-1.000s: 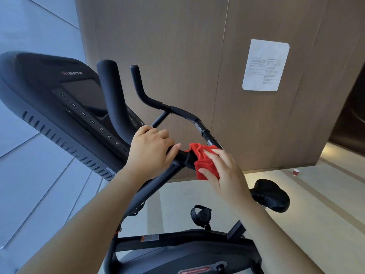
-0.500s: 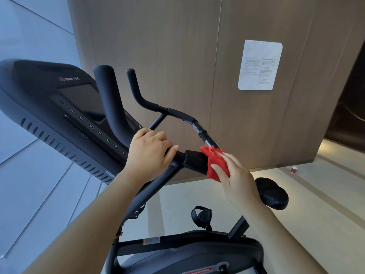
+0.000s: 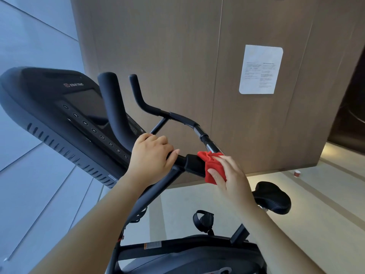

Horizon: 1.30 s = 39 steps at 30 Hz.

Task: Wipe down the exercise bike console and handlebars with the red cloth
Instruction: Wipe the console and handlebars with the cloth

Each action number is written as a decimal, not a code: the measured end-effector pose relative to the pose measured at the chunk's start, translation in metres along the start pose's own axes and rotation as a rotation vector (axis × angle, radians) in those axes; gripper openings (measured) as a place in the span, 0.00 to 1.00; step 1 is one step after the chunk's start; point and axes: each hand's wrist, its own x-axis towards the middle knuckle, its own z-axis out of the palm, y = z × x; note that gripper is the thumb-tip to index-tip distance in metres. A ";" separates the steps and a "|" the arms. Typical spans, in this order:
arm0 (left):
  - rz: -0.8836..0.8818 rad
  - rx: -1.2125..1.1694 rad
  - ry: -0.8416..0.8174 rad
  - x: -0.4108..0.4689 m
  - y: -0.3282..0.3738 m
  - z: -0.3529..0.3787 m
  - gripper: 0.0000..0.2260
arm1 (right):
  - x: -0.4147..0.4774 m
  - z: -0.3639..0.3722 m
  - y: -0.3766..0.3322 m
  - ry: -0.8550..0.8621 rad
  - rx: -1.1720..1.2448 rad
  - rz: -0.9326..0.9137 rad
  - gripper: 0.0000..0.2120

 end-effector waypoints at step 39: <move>-0.022 -0.026 0.008 -0.002 0.002 0.001 0.23 | 0.012 0.007 -0.001 -0.045 -0.083 -0.259 0.26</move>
